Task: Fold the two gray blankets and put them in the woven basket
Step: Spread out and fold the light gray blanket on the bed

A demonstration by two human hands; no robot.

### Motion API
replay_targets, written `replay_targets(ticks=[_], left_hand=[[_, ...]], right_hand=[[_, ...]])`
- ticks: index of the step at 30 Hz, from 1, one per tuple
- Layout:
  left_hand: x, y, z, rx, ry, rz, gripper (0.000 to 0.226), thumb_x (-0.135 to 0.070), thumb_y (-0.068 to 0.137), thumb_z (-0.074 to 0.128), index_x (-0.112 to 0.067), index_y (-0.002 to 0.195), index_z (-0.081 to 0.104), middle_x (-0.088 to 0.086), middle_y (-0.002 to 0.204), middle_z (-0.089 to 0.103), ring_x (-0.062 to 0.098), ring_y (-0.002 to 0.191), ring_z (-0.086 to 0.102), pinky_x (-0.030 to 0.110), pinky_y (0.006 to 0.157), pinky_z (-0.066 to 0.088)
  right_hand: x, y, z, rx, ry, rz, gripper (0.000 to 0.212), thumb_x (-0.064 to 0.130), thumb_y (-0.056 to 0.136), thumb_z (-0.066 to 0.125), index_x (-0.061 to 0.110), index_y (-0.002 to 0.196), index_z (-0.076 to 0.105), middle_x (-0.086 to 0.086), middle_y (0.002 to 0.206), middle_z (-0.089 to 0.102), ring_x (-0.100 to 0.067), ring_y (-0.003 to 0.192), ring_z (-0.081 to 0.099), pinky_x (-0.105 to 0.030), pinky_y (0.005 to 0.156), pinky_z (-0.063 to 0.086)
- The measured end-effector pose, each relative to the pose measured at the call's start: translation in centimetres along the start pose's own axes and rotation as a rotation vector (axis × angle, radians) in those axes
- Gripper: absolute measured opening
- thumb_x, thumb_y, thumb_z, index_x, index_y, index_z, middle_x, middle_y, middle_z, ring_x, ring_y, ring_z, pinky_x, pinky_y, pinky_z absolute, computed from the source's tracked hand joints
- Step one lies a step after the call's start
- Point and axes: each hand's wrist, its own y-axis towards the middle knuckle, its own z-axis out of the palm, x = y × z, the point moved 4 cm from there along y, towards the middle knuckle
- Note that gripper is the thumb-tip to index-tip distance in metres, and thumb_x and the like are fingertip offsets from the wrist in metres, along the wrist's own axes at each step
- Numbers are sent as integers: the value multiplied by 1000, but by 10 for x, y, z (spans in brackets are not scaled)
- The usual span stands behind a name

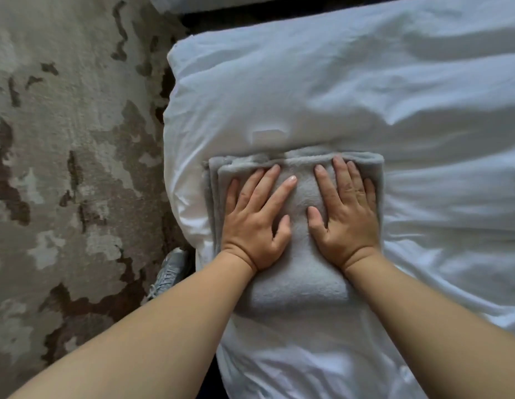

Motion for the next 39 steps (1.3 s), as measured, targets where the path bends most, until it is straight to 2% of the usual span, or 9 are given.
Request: replay_targets(ticks=[6, 11, 16, 21, 24, 27, 31, 36, 39], left_hand=[[17, -4, 39, -141, 16, 76, 57, -36, 77, 43, -23, 133, 50, 7, 141, 48, 25, 129, 38, 46, 110, 23], [21, -4, 58, -147, 40, 79, 55, -37, 79, 39, -25, 132, 44, 3, 141, 38, 26, 126, 40, 41, 111, 18], [19, -3, 52, -146, 28, 86, 55, -36, 78, 41, -23, 131, 47, 8, 141, 48, 26, 126, 39, 44, 109, 22], [10, -4, 28, -79, 1, 40, 57, -35, 78, 44, -17, 130, 59, 13, 138, 52, 25, 130, 38, 49, 109, 25], [1, -2, 2, 29, -12, 3, 57, -37, 80, 45, -21, 133, 55, 7, 143, 48, 26, 135, 40, 49, 114, 22], [-11, 2, -25, 136, -45, -32, 58, -40, 84, 49, -28, 141, 45, 0, 154, 33, 19, 144, 23, 41, 118, 3], [-36, -21, -64, 86, -10, -26, 59, -36, 86, 51, -25, 143, 41, 2, 158, 21, 18, 147, 10, 44, 116, -8], [-54, -46, -62, 171, -35, -169, 63, -39, 93, 37, -26, 152, 18, 0, 162, 0, 19, 147, -10, 50, 114, -14], [-36, -38, -47, 165, -57, -249, 62, -40, 95, 34, -32, 152, 12, -6, 161, -3, 14, 147, -12, 50, 115, -12]], right_hand=[[-11, 3, 34, -193, 7, -69, 64, 43, 80, 40, 14, 136, 49, -21, 143, 45, -30, 135, 31, -45, 109, 23], [-20, 7, 54, -215, 6, -97, 63, 44, 81, 37, 16, 137, 43, -18, 143, 41, -31, 133, 32, -44, 108, 24], [-18, 6, 50, -239, 28, -84, 64, 44, 82, 37, 13, 135, 52, -21, 141, 47, -31, 133, 33, -45, 108, 25], [-9, 3, 27, -141, -3, -24, 65, 44, 82, 38, 15, 139, 49, -16, 147, 42, -33, 137, 38, -46, 111, 24], [-2, 3, 6, 14, 18, 38, 71, 49, 81, 29, 21, 146, 38, -10, 155, 30, -28, 144, 27, -43, 115, 17], [1, 6, -15, 163, 25, 66, 75, 55, 81, 21, 28, 151, 24, -3, 161, 17, -21, 148, 13, -37, 117, 7], [12, -10, -44, 220, 19, 102, 73, 52, 83, 24, 33, 152, 10, 3, 162, 2, -18, 149, -2, -37, 118, -4], [43, -44, -66, 112, 37, 71, 77, 57, 80, 18, 27, 150, 24, -5, 161, 9, -18, 149, 3, -36, 117, -2], [47, -53, -58, 109, -14, 2, 75, 57, 80, 23, 25, 147, 31, -6, 158, 18, -20, 147, 9, -40, 118, 0]])
